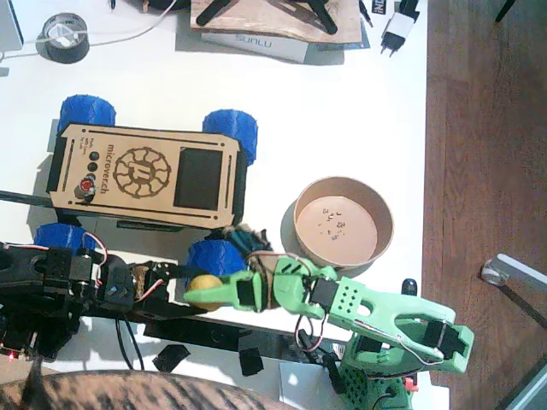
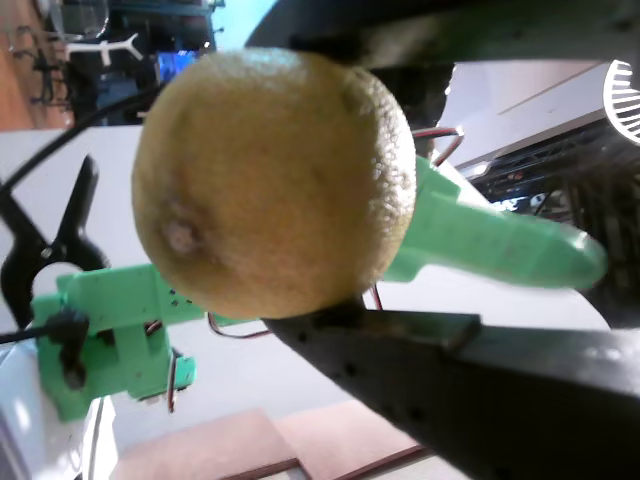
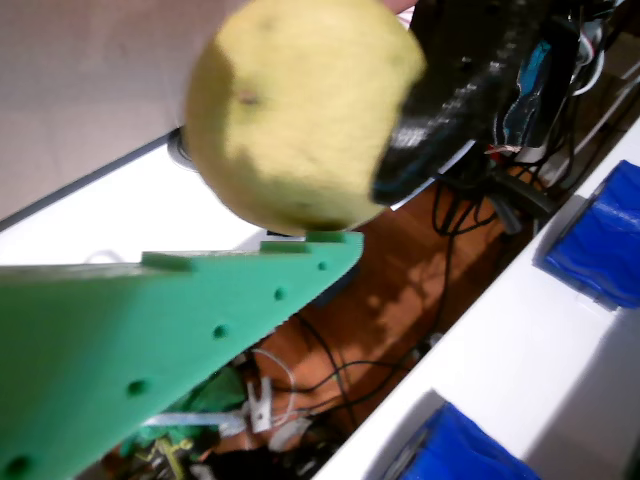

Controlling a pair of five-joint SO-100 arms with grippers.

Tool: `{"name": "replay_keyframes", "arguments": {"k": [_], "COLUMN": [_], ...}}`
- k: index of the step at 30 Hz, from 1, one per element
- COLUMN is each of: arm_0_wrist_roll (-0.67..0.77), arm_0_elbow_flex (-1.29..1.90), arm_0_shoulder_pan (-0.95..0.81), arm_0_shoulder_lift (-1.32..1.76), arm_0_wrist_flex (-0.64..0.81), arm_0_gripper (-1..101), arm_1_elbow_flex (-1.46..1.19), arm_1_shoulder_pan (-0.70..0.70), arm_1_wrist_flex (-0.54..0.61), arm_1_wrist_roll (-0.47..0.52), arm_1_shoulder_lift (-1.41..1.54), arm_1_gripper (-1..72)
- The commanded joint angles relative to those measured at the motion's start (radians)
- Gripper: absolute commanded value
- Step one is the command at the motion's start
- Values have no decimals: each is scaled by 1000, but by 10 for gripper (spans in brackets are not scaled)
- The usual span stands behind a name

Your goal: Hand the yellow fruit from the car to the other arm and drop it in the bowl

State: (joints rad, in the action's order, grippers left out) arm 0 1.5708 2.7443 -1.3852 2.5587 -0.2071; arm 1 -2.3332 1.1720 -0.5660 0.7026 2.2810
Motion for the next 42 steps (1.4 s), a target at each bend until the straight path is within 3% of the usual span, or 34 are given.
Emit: {"name": "replay_keyframes", "arguments": {"k": [1, 11, 16, 17, 21, 39, 42], "arm_0_wrist_roll": [14, 14, 14, 14, 14, 14, 14], "arm_0_elbow_flex": [-12, -12, -12, -12, -12, -12, -12], "arm_0_shoulder_pan": [8, 6, 6, 6, 6, 9, 9], "arm_0_shoulder_lift": [0, -3, -6, -9, -21, -43, -44], "arm_0_wrist_flex": [20, 25, 41, 48, 57, 48, 41], "arm_0_gripper": [1, 1, 1, 1, 1, 10, 234], "arm_1_elbow_flex": [-14, 3, -3, -3, -2, -3, -2], "arm_1_shoulder_pan": [26, 0, -2, 0, -2, -11, -12], "arm_1_wrist_flex": [44, 55, 54, 51, 51, 35, 35], "arm_1_wrist_roll": [20, 20, 44, 51, 26, 9, 8], "arm_1_shoulder_lift": [-11, -66, -64, -64, -57, -23, -21], "arm_1_gripper": [406, 408, 366, 317, 11, -1, -1]}}
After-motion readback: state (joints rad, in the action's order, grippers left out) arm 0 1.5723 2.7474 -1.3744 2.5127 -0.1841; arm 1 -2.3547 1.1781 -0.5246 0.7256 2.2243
